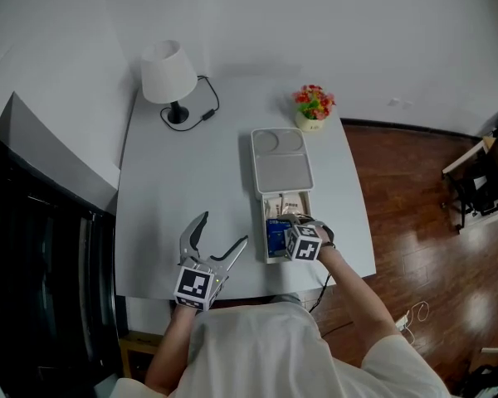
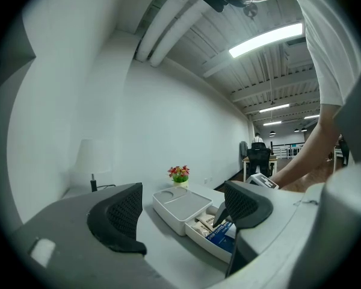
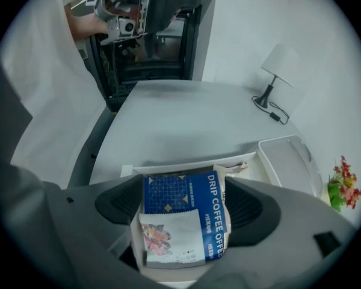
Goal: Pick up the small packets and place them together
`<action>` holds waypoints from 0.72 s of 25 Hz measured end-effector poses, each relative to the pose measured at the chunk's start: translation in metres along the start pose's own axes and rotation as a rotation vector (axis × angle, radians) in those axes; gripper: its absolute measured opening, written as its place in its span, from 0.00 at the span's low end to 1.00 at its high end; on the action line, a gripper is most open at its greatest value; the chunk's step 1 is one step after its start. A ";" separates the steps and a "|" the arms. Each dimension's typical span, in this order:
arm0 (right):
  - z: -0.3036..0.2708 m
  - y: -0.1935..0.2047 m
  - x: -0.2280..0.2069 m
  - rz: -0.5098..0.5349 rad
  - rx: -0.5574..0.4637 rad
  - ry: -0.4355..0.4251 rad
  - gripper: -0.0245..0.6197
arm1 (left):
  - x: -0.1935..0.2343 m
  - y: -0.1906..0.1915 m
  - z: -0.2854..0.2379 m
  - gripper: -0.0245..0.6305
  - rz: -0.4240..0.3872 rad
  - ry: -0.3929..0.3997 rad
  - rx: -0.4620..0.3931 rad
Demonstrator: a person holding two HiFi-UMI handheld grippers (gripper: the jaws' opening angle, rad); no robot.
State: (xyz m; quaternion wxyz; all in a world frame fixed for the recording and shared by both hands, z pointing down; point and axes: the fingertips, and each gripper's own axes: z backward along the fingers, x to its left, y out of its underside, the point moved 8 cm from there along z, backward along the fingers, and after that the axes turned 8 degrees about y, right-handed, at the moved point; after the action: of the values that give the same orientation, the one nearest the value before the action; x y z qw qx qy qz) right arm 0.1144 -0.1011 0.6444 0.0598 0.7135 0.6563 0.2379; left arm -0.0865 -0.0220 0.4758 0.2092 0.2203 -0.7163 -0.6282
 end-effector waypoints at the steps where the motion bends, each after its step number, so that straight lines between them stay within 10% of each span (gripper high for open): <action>1: -0.005 0.001 0.000 0.016 0.023 -0.010 0.69 | 0.000 -0.001 0.001 0.67 0.002 -0.004 -0.003; 18: -0.043 0.003 0.010 0.133 0.176 -0.054 0.52 | 0.011 0.003 0.014 0.67 0.018 -0.056 -0.013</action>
State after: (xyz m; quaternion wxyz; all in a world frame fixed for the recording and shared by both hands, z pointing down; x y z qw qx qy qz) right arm 0.0993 -0.1020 0.6859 -0.0014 0.7640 0.6241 0.1637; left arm -0.1032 -0.0170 0.4770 0.1960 0.1949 -0.7198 -0.6368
